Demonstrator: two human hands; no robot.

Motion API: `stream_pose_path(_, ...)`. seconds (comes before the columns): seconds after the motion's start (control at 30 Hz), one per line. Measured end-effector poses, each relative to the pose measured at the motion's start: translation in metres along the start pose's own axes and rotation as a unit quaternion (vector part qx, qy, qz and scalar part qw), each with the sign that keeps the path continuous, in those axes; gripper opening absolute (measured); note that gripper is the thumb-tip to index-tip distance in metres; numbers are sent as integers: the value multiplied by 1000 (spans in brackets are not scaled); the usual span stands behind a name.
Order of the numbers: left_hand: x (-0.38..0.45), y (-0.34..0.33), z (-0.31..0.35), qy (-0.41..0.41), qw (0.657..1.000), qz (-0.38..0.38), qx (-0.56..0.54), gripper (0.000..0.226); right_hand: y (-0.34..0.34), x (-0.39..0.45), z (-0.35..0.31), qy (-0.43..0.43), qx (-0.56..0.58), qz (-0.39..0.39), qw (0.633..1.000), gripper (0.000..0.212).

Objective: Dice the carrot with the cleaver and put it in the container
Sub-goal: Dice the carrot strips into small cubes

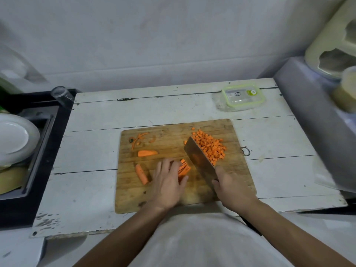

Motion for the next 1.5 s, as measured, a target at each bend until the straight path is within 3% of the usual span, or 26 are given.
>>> stream_pose_path(0.17,-1,-8,-2,-63,997,39,-9,22,-3,-7,-14,21,-48,-5,999,20)
stream_pose_path(0.3,-8,-6,-1,-78,996,50,3,37,5,-11,-12,22,-38,28,999,19)
stream_pose_path(0.47,-15,-9,-6,-102,992,73,24,30,9,-25,-11,48,-94,49,993,16)
stream_pose_path(0.6,-13,-15,-11,-116,992,43,37,31,-1,-30,-14,47,-154,35,986,14)
stream_pose_path(0.7,-11,-8,-1,-139,988,63,38,28,-4,-34,-15,33,-169,21,985,16)
stream_pose_path(0.83,-11,-8,-3,-147,986,65,39,31,-3,-39,-20,24,-174,10,984,17)
stream_pose_path(0.97,-10,-10,-5,-160,984,67,37,29,-11,-24,-34,28,-170,17,985,35)
stream_pose_path(1.07,-13,-12,-5,-172,983,53,44,35,-14,-5,-49,13,-130,31,991,28)
stream_pose_path(1.23,-16,-23,-14,-145,987,56,34,38,-7,-14,-30,15,-80,56,995,17)
stream_pose_path(1.37,-18,-34,-27,-116,993,11,33,42,-3,-28,-27,46,-124,57,990,16)
stream_pose_path(1.5,-17,-27,-20,-123,992,15,24,42,-7,-32,-28,47,-144,43,988,18)
Point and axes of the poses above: each hand's wrist, its own x-axis towards the middle knuckle, its own y-axis out of the back of the hand, z = x × y, the point moved 6 cm from there along x, towards the middle knuckle, and after that the axes turned 14 degrees about -y, right-handed, at the moved point
